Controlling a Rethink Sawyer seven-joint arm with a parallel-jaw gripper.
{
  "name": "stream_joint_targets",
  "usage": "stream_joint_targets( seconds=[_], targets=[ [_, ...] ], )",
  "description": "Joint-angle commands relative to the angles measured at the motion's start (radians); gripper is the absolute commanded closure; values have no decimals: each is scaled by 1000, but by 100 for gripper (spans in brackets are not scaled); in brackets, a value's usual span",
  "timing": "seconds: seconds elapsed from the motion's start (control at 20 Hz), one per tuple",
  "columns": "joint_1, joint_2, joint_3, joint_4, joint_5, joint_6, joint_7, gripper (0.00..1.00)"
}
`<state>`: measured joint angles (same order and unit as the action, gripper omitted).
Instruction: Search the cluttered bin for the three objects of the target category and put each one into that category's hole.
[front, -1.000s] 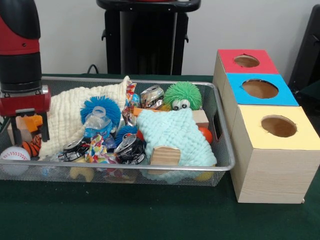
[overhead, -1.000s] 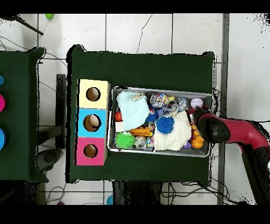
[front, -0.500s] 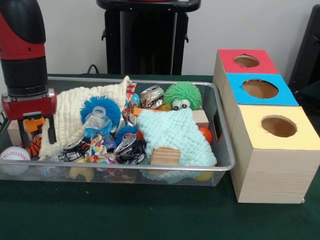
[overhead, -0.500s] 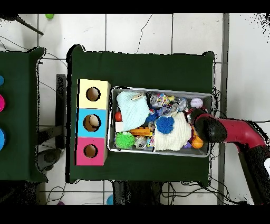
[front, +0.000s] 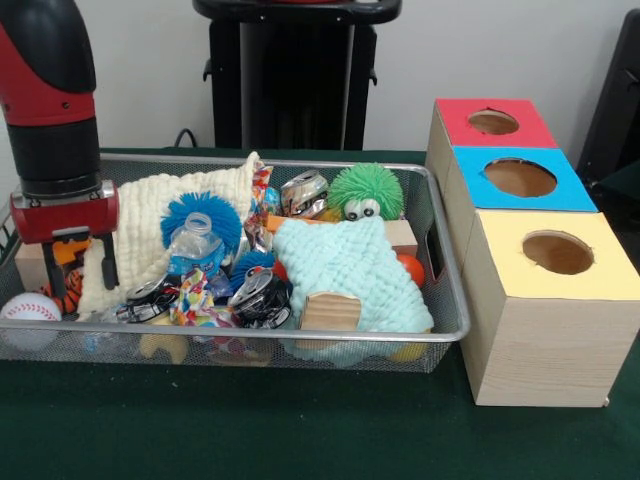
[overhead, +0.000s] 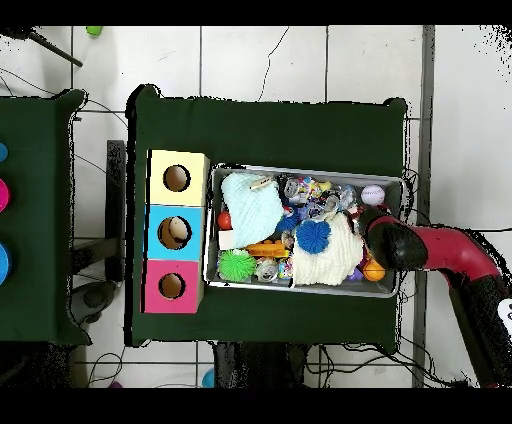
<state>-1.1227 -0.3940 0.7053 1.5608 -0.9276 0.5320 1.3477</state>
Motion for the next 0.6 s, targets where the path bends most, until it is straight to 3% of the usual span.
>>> stream_joint_targets(
  seconds=[0.05,0.6],
  targets=[
    [3,6,-47,-56,-71,73,-245,0],
    [10,-71,-57,-7,-62,122,-272,0]
  ],
)
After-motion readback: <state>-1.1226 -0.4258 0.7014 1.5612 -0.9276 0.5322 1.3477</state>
